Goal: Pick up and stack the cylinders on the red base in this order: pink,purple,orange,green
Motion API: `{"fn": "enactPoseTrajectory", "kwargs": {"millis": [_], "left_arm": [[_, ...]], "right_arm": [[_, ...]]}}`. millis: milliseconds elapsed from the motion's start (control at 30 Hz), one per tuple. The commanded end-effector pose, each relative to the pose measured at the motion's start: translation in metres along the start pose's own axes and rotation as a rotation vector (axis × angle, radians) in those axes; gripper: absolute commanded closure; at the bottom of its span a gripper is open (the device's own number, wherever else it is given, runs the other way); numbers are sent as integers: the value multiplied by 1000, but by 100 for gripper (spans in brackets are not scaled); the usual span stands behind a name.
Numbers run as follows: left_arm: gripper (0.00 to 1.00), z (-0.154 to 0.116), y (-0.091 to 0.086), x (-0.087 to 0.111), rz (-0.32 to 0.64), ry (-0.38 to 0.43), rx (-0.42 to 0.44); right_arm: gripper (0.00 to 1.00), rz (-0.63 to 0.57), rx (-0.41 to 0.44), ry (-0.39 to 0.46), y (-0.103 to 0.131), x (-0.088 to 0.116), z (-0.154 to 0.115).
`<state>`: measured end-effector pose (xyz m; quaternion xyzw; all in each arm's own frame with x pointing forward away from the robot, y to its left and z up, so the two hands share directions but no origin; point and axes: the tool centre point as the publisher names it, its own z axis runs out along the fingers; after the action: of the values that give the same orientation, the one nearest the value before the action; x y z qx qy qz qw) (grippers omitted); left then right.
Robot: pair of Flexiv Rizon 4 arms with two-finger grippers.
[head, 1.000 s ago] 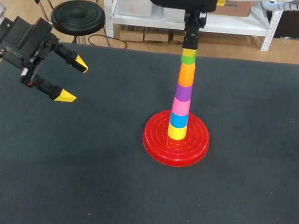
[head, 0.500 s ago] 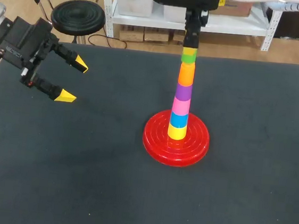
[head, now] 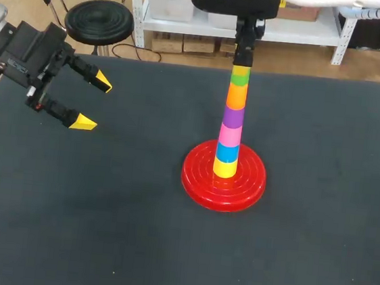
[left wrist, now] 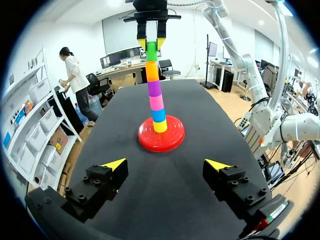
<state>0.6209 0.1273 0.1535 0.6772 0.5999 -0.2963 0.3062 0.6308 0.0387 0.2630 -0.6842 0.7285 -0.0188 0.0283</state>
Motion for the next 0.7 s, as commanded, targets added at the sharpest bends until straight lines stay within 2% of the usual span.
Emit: {"fn": "enactPoseTrajectory", "kwargs": {"millis": [33,700], "left_arm": [[0,0,-1,1,3,-2,-4],[0,0,-1,1,3,-2,-4]], "right_arm": [[100,0,-3,0,-1,-1,1],[100,2,-54,-11,-14,3,5]]}}
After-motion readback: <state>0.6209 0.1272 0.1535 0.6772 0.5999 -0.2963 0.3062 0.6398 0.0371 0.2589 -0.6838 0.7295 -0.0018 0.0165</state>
